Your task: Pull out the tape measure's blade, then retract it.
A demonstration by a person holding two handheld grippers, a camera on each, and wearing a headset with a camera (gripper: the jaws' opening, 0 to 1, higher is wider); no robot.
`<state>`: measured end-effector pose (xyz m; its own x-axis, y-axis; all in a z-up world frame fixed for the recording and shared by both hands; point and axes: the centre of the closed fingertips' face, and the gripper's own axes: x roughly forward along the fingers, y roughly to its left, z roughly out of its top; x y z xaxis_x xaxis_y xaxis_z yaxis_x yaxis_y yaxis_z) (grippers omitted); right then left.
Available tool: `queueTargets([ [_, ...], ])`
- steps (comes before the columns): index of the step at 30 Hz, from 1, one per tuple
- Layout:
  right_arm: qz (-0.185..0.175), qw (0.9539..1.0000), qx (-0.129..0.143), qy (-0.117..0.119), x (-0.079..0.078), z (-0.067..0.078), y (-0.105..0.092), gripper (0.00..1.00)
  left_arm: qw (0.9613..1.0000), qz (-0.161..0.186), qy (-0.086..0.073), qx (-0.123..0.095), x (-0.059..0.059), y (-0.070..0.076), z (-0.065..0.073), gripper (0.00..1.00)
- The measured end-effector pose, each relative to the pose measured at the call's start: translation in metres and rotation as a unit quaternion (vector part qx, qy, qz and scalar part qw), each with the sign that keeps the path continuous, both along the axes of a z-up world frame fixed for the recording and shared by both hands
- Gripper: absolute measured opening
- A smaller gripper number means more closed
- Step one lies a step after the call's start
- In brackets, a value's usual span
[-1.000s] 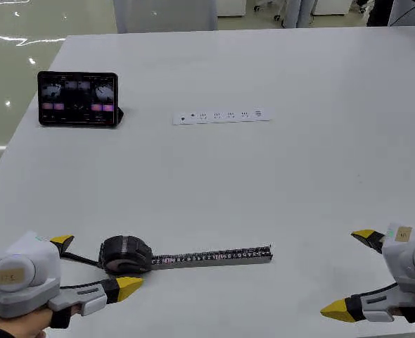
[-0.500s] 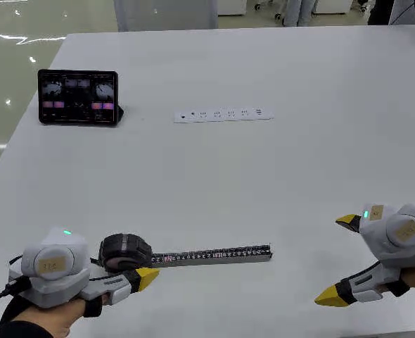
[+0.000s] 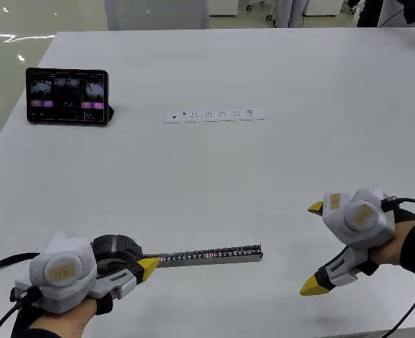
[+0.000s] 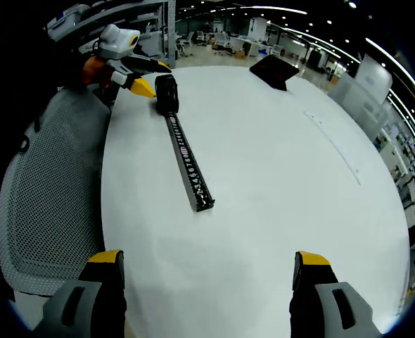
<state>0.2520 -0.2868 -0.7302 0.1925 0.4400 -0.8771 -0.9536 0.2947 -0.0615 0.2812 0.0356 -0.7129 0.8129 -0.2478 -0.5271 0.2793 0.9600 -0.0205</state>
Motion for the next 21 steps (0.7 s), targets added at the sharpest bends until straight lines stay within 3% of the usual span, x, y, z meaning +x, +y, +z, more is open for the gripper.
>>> queueTargets([
  [1, 0.004, 1.0, -0.004, 0.001, 0.001, -0.001, 0.002, 0.99, 0.9996, 0.011, -0.024, 0.006, 0.003, 0.002, 0.004, 0.99],
  [4, 0.02, 0.9998, -0.002, -0.002, 0.005, -0.001, 0.01, 0.99, 0.9997, 0.013, -0.021, -0.008, -0.001, -0.001, 0.003, 0.99],
  [13, 0.049, 0.9986, -0.019, -0.001, 0.016, -0.008, 0.033, 0.99, 0.9979, 0.054, -0.029, -0.019, 0.008, 0.009, -0.001, 0.99],
  [17, 0.045, 0.9988, -0.019, 0.003, 0.023, -0.01, 0.043, 0.99, 0.9968, 0.065, -0.037, -0.028, 0.011, 0.01, -0.002, 0.99],
  [19, 0.045, 0.9988, -0.019, 0.004, 0.026, -0.012, 0.048, 0.96, 0.9961, 0.067, -0.035, -0.046, 0.01, 0.01, -0.008, 0.99],
  [20, 0.046, 0.9987, -0.019, 0.004, 0.027, -0.013, 0.05, 0.96, 0.9964, 0.065, -0.034, -0.044, 0.009, 0.011, -0.011, 0.99],
  [21, 0.048, 0.9986, -0.019, 0.005, 0.028, -0.016, 0.052, 0.96, 0.9969, 0.069, -0.015, -0.036, 0.007, 0.015, -0.019, 0.99],
])
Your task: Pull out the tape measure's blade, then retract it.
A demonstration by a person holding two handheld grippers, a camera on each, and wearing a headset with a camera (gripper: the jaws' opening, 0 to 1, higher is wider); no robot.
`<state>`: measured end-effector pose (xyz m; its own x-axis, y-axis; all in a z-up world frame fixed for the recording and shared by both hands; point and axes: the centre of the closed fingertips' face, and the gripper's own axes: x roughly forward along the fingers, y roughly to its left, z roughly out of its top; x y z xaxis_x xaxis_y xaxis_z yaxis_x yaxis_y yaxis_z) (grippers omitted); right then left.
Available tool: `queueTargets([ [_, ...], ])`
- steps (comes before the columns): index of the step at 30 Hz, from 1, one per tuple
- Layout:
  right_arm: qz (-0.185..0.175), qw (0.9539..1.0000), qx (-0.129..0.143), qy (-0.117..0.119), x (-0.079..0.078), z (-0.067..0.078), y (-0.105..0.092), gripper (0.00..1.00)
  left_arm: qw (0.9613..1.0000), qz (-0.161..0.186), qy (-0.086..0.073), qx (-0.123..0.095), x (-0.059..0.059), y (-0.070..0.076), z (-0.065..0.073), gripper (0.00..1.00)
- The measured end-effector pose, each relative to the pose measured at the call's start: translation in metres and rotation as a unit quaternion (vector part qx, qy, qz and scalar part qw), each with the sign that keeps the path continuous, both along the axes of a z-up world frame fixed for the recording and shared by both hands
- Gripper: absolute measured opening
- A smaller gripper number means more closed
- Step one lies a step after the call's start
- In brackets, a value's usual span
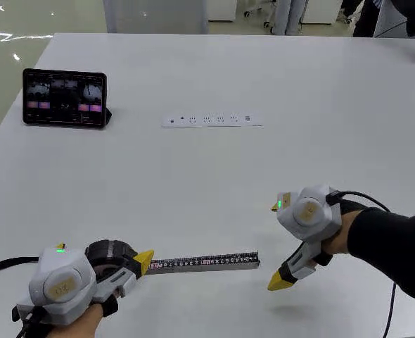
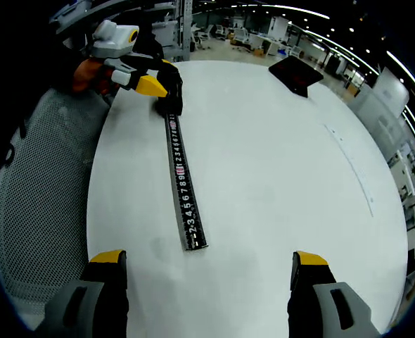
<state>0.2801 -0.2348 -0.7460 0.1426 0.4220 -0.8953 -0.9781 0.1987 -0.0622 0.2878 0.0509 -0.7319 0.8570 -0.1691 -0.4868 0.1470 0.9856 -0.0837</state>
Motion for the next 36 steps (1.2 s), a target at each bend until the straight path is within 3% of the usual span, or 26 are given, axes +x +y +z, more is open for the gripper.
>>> queueTargets([
  [4, 0.016, 0.9997, -0.018, 0.005, 0.0, -0.011, 0.0, 0.93, 0.9997, 0.008, -0.023, 0.01, 0.005, 0.006, 0.009, 0.99],
  [11, 0.052, 0.9984, -0.016, 0.013, -0.004, -0.016, 0.007, 0.79, 0.9994, -0.009, -0.024, 0.021, 0.005, 0.0, 0.007, 0.99],
  [25, 0.087, 0.9957, -0.014, 0.028, -0.012, -0.027, 0.014, 0.41, 0.9993, -0.01, -0.032, 0.018, 0.006, 0.0, 0.008, 0.99],
  [36, 0.109, 0.9932, -0.025, 0.031, -0.017, -0.032, 0.014, 0.19, 0.999, -0.016, -0.037, 0.019, 0.006, -0.003, 0.01, 0.99],
])
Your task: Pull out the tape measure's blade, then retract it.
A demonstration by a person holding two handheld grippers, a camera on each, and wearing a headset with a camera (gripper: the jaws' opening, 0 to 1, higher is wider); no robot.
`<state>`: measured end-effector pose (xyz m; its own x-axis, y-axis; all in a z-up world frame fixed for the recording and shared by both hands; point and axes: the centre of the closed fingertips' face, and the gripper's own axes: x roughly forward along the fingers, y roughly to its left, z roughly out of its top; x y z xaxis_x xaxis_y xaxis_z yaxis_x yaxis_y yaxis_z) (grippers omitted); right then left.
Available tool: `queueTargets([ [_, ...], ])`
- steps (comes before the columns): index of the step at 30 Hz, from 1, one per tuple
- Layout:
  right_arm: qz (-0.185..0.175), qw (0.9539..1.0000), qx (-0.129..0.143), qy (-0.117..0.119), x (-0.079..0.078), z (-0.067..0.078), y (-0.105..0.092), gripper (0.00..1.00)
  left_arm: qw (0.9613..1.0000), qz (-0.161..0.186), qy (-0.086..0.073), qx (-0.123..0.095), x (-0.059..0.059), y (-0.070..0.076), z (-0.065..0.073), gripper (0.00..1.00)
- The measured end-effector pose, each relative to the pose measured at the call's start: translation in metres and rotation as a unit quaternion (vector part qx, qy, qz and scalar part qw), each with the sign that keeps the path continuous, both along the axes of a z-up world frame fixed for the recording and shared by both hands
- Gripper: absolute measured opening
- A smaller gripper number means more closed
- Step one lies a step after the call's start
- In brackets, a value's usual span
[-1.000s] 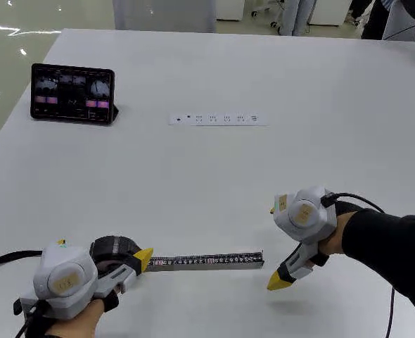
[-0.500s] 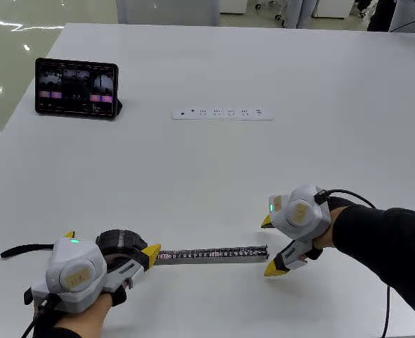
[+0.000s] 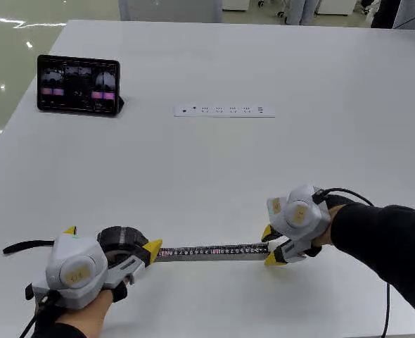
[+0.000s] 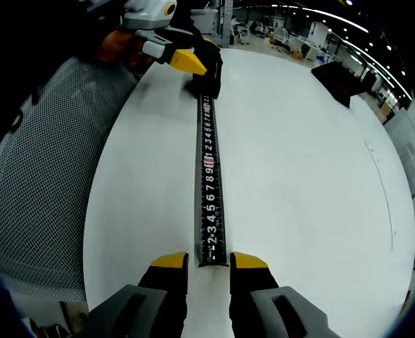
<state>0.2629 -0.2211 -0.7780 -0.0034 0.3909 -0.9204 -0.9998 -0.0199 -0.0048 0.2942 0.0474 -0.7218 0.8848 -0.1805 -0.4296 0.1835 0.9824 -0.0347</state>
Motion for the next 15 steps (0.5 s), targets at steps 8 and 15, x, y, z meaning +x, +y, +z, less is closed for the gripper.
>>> queueTargets([
  [8, 0.008, 1.0, -0.003, 0.0, -0.0002, -0.0019, -0.0005, 0.17, 1.0, 0.004, 0.002, -0.006, 0.0006, 0.0013, -0.0004, 0.99],
  [15, -0.02, 0.9997, -0.011, 0.01, 0.0042, -0.0032, 0.0007, 0.11, 0.9997, 0.013, 0.015, -0.015, 0.0, -0.0019, -0.0038, 0.99],
])
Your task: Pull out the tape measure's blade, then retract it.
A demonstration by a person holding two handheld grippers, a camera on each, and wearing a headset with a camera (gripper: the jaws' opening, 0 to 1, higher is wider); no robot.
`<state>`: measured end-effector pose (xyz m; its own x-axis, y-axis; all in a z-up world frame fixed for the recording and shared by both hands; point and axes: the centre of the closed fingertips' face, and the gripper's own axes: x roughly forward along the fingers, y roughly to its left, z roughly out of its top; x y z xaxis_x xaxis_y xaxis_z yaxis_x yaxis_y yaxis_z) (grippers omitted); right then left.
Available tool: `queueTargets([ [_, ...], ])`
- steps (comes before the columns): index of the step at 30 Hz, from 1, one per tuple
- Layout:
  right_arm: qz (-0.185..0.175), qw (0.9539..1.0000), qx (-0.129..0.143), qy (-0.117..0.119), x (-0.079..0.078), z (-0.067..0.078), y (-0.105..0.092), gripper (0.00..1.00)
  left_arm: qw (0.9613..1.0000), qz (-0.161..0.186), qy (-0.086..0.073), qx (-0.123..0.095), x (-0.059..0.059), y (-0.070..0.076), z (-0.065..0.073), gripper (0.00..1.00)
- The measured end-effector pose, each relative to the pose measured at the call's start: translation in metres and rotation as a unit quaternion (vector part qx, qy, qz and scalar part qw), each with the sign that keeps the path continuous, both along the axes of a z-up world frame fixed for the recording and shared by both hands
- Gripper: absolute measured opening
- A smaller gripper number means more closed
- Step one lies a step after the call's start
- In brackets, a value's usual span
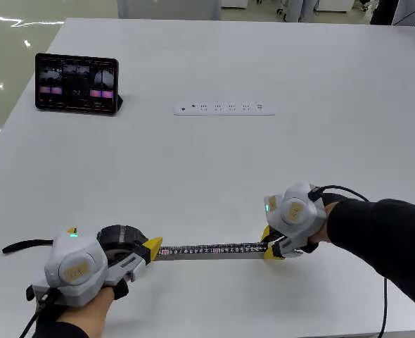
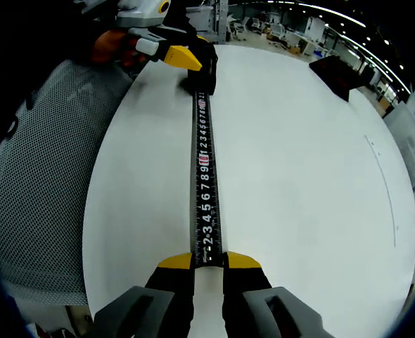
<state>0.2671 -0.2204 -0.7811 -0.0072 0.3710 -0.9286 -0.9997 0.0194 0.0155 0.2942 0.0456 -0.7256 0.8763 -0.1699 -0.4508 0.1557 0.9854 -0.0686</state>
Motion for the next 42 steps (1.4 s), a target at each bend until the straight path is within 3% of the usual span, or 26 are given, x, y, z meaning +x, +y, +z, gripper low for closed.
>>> queueTargets([
  [3, -0.021, 0.9997, 0.008, 0.006, 0.0, 0.0, -0.001, 0.1, 1.0, -0.008, 0.002, 0.005, 0.001, -0.007, 0.0, 0.98],
  [8, -0.03, 0.9995, 0.012, 0.003, 0.0, 0.0, -0.001, 0.1, 0.9999, -0.011, 0.005, 0.008, 0.002, -0.008, 0.0, 0.86],
  [12, -0.031, 0.9995, 0.004, 0.006, 0.0, 0.0, 0.0, 0.1, 0.9996, -0.01, 0.021, 0.013, 0.002, -0.008, -0.008, 0.82],
  [15, -0.028, 0.9996, -0.004, 0.011, 0.001, -0.001, 0.001, 0.1, 0.9997, -0.005, 0.022, 0.014, 0.001, -0.006, -0.006, 0.8],
  [16, -0.031, 0.9994, -0.007, 0.013, 0.001, 0.0, 0.001, 0.1, 0.9994, -0.003, 0.021, 0.026, 0.002, -0.003, -0.006, 0.8],
  [19, -0.038, 0.999, -0.015, 0.016, 0.001, -0.001, 0.001, 0.1, 0.9993, 0.001, 0.034, 0.018, 0.0, -0.004, -0.011, 0.76],
  [29, -0.045, 0.9985, -0.028, 0.015, 0.002, -0.002, 0.001, 0.1, 0.999, 0.011, 0.042, 0.006, -0.001, 0.001, -0.017, 0.65],
  [38, -0.044, 0.9985, -0.029, 0.015, 0.001, -0.002, 0.0, 0.1, 0.9985, -0.001, 0.05, 0.022, -0.002, -0.001, -0.019, 0.62],
  [42, -0.04, 0.9988, -0.025, 0.013, 0.001, -0.001, 0.0, 0.09, 0.9986, -0.006, 0.045, 0.027, -0.003, -0.001, -0.02, 0.6],
])
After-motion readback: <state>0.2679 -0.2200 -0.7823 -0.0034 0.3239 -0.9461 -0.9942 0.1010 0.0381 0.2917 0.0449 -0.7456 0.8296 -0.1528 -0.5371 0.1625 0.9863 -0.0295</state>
